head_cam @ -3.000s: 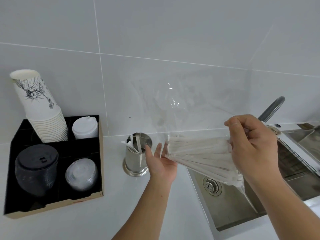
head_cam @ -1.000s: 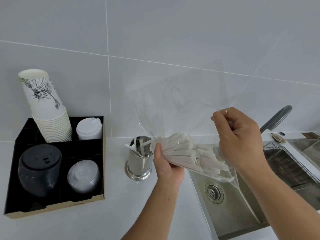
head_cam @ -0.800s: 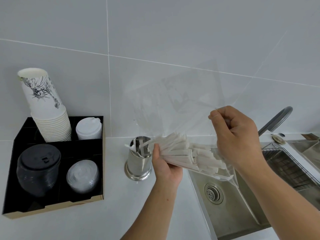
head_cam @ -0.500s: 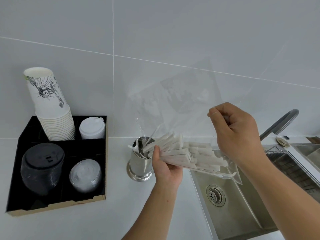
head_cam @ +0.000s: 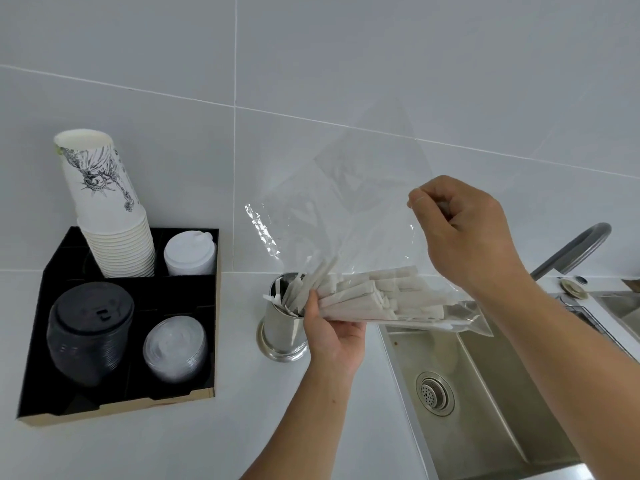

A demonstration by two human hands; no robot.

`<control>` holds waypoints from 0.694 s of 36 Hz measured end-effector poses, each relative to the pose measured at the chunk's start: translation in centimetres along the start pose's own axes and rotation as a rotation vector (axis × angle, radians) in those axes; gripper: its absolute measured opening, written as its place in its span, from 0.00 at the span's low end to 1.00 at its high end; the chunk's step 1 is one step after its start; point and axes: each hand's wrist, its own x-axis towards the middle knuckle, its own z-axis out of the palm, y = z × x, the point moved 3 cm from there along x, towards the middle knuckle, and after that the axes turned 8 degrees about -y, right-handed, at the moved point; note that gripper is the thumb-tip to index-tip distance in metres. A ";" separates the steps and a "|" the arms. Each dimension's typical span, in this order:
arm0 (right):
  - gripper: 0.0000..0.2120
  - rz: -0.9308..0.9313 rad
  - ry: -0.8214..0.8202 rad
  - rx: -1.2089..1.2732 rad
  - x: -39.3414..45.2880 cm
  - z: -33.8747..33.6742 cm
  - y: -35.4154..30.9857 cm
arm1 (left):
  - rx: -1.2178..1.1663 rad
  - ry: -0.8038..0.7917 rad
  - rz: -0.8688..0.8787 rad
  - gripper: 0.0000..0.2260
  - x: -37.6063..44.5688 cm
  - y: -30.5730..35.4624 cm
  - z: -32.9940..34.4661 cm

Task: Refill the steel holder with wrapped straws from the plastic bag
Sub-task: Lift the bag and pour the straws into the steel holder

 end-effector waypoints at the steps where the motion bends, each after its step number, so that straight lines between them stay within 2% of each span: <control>1: 0.11 0.002 0.001 -0.002 0.1 -0.1 0.1 | 0.003 0.002 -0.002 0.15 0.0 0.0 0.0; 7: 0.11 0.014 -0.011 0.011 0.7 0.3 0.1 | 0.006 0.019 -0.003 0.14 0.3 0.8 -0.1; 19: 0.11 0.004 -0.023 0.028 1.8 0.5 -0.7 | -0.044 -0.012 -0.051 0.22 -0.1 1.7 -0.3; 25: 0.11 -0.014 -0.022 0.025 2.5 1.3 -1.1 | -0.057 0.021 -0.056 0.20 -0.1 1.9 -0.5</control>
